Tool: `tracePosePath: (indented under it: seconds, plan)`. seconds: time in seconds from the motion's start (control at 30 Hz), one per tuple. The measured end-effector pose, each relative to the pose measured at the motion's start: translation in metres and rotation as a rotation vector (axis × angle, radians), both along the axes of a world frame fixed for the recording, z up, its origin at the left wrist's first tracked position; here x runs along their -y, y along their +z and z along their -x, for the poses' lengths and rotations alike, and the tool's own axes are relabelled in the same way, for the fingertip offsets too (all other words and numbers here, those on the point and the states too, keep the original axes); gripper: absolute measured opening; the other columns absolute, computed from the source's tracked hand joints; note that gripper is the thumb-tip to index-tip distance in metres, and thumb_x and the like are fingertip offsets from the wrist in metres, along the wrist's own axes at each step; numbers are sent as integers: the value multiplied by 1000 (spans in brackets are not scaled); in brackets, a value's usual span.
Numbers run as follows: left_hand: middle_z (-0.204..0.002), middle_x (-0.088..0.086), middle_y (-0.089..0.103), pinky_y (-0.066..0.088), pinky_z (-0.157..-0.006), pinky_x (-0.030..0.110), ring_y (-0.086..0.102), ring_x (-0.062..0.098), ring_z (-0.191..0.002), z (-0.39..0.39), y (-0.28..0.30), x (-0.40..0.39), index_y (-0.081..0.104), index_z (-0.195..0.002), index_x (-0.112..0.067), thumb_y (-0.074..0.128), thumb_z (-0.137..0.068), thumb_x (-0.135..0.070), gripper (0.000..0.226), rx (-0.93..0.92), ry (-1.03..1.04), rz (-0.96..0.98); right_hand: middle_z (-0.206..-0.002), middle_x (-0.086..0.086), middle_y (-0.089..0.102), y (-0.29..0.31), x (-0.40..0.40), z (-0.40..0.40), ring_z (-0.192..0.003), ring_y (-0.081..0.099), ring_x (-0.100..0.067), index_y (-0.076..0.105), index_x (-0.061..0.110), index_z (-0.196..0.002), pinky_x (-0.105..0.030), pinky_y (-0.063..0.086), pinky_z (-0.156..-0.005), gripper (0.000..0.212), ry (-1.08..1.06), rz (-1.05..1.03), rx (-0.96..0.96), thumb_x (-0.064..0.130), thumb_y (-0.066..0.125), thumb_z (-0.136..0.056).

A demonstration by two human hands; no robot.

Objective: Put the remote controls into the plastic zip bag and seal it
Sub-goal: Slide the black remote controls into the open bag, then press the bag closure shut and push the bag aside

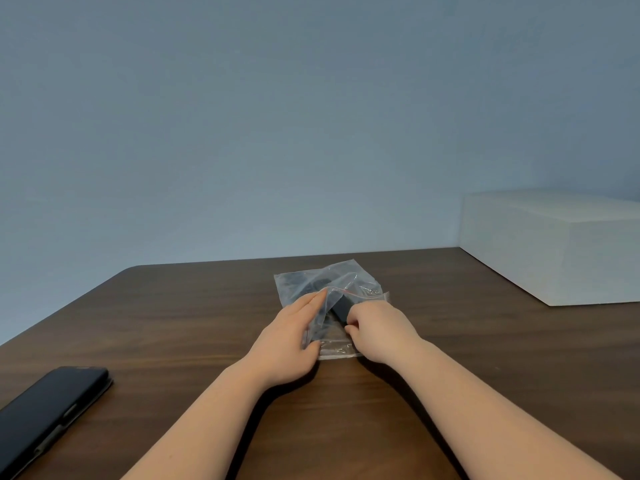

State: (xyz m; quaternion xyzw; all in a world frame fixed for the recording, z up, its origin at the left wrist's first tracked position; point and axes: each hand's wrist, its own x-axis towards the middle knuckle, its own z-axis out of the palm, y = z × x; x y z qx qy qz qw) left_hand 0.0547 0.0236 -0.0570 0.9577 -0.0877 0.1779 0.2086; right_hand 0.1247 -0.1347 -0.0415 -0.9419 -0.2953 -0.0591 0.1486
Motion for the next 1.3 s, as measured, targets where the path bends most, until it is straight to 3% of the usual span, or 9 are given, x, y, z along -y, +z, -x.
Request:
tracePosePath:
  seconds: [0.13,0.27,0.37,0.5,0.63,0.77,0.9,1.0,1.3]
  plan:
    - [-149,-17,26,33,-106,26,37,13,-128,-1,-1,-1,16,-142,-35,57,-83,-21,73,10,-10,10,-90,-5,57,-6,-7,-6,-86,54,-25,52,18,-80,-35,45,-66,13,29,9,-45,13,44,-89]
    - [-144,-21,31,23,-107,21,26,2,-132,1,1,1,29,-138,-38,65,-78,-45,70,2,-14,7,-122,-5,55,-6,-7,-4,-118,40,-27,55,10,-111,-42,45,-93,26,93,60,-92,10,42,-88]
    - [-141,-24,33,25,-108,24,26,-1,-128,2,2,0,35,-134,-41,70,-68,-55,76,-32,-20,-6,-127,-4,56,-4,-5,-3,-113,47,-26,57,15,-119,-42,48,-91,36,74,13,-68,9,43,-86]
    - [-126,-17,52,43,-97,27,47,3,-114,2,5,-2,56,-118,-36,68,-76,-31,44,72,27,-20,-109,-3,66,9,3,0,-96,58,-24,66,26,-110,-35,51,-74,36,-61,-231,50,12,43,-86]
    - [-107,-19,57,43,-82,19,56,6,-102,5,11,-2,67,-101,-27,63,-80,-16,24,170,80,4,-120,-3,57,22,19,0,-115,44,-25,56,22,-124,-39,45,-87,36,-221,-401,306,15,45,-90]
    - [-107,-16,62,42,-78,18,55,4,-93,9,16,-1,69,-94,-29,63,-82,-21,17,223,110,-2,-135,-10,44,17,29,-7,-116,48,-30,42,23,-136,-41,47,-85,43,-280,-459,35,20,46,-93]
    - [-106,-14,64,39,-83,20,54,6,-102,11,17,-4,69,-93,-30,64,-82,-25,14,272,128,-92,-106,-8,62,14,31,-12,-83,56,-22,62,13,-101,-32,47,-67,23,-328,-458,-7,13,42,-91]
    - [-96,-16,66,41,-71,15,56,2,-87,15,23,-4,68,-87,-31,61,-83,-29,9,328,137,-101,-87,-5,59,19,35,-13,-71,54,-20,59,12,-82,-29,40,-55,20,-383,-452,94,13,41,-91]
    - [-65,-17,49,34,-54,13,46,6,-57,22,31,-5,56,-79,-25,56,-88,-31,11,407,183,-83,-77,-6,58,21,43,-16,-74,48,-24,58,10,-74,-29,35,-54,28,-475,-474,205,16,36,-91]
